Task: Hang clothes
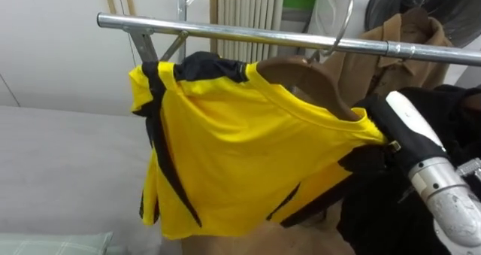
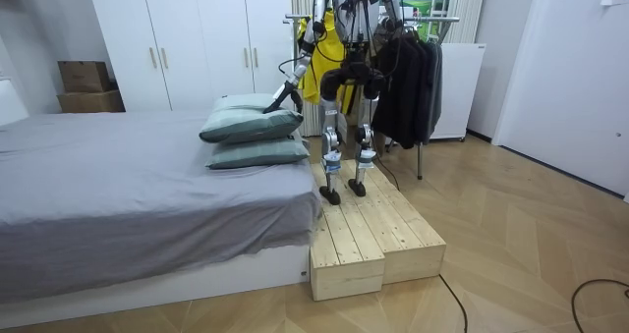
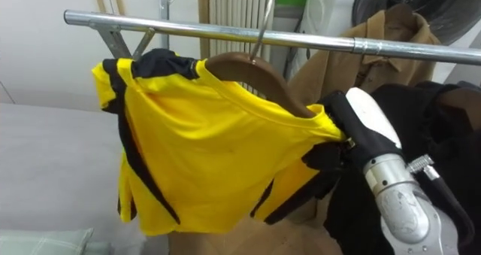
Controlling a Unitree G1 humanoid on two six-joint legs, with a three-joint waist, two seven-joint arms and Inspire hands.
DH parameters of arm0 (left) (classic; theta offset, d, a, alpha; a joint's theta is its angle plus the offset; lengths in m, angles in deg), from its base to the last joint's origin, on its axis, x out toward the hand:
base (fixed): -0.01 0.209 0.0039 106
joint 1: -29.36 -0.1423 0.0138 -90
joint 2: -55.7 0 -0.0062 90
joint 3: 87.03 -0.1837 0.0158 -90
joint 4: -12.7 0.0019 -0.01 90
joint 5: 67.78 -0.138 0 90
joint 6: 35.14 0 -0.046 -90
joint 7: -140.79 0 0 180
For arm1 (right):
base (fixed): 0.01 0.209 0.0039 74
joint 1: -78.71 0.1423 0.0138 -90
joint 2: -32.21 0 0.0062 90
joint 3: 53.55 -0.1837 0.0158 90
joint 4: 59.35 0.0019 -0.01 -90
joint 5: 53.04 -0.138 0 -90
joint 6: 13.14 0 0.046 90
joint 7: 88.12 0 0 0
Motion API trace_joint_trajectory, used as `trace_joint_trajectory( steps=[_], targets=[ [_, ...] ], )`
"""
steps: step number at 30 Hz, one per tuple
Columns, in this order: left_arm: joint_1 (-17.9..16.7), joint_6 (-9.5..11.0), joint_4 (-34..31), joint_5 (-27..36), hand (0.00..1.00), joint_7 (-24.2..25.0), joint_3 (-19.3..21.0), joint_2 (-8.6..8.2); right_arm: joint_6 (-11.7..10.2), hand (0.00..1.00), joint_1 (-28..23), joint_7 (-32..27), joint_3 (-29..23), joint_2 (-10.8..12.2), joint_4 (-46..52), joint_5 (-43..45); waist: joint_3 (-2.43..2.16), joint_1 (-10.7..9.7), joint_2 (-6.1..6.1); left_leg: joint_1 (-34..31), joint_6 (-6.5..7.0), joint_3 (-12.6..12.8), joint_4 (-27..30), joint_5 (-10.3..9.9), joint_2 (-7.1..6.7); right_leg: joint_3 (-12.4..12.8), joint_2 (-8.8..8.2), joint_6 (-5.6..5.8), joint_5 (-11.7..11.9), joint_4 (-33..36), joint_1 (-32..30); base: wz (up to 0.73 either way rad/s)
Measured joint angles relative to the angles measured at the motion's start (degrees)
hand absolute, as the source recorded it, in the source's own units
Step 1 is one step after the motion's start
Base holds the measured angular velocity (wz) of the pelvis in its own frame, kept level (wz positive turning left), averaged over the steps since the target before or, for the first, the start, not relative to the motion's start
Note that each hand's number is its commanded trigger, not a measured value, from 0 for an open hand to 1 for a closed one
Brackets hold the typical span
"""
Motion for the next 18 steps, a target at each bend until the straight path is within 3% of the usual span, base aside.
trace_joint_trajectory(
  steps=[11,18],
  targets=[
    [-0.03,0.09,-0.06,0.04,0.00,0.15,-0.03,0.39,-0.01,1.00,0.57,0.17,0.74,-0.12,-0.64,-3.15,0.06,0.21,-0.46,0.06,0.00,-0.13,-0.01,0.00,0.00,-0.17,-0.01,0.00,0.00,-0.07,0.12,0.00],
    [-0.01,0.38,-1.21,0.04,0.00,0.48,-0.04,0.39,0.01,1.00,1.82,2.02,1.24,-0.92,-5.90,-8.00,0.07,1.45,-0.45,0.26,0.00,-0.31,-0.04,0.00,-0.02,-0.39,-0.11,0.00,0.00,-0.03,0.31,0.00]
  ],
)
